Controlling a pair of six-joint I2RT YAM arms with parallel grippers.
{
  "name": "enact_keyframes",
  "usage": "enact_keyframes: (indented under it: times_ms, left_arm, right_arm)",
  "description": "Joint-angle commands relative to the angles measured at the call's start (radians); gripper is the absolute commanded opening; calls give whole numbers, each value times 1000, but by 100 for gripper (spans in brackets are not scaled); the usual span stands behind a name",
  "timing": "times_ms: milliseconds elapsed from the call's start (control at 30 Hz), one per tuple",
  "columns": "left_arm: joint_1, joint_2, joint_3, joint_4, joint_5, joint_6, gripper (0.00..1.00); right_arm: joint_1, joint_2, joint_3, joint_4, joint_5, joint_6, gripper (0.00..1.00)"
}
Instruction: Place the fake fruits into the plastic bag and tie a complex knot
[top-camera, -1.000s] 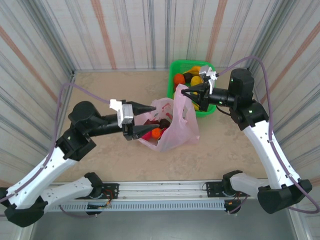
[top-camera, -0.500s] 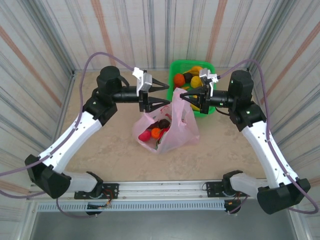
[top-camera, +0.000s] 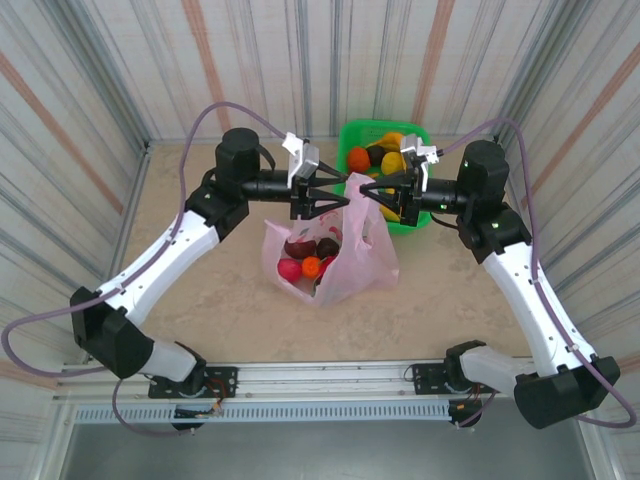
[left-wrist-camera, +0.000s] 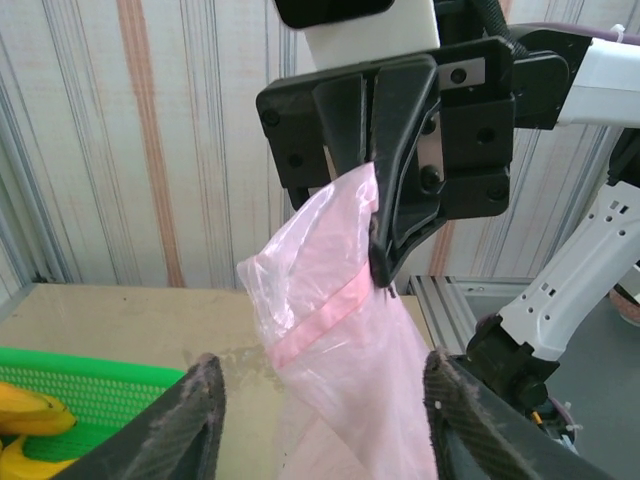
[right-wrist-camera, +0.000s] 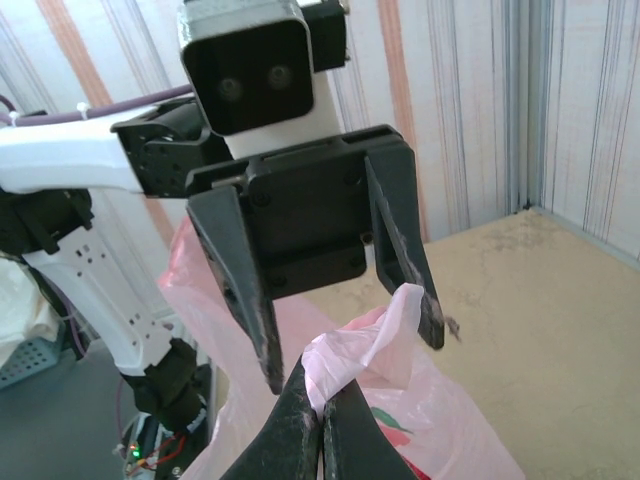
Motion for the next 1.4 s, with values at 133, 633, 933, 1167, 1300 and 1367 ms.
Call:
enact_keyframes:
  times_ms: [133,633,933,1167,1300,1367]
  left_arm:
    - [-21,23,44,38,53,-21,28]
    - [11,-35,40,113,26,-70,0]
    - [12,-44,63,115,16,-76,0]
    - [13,-48,73,113,-5,-73,0]
    - [14,-48,85,116,-26,-74,0]
    - [14,-48,90,118,-39,-75,0]
  right_arm:
    - [-1,-4,-2,16,-6,20,1]
    - [-157,-75,-20,-52,-15,-10,66]
    - [-84,-18,-6,37,-18,-76,99]
    - [-1,86,30,126,-14,-109,99]
    - [38,117,21,143,-15,-110,99]
    - [63,117,-6,162,-4,-109,99]
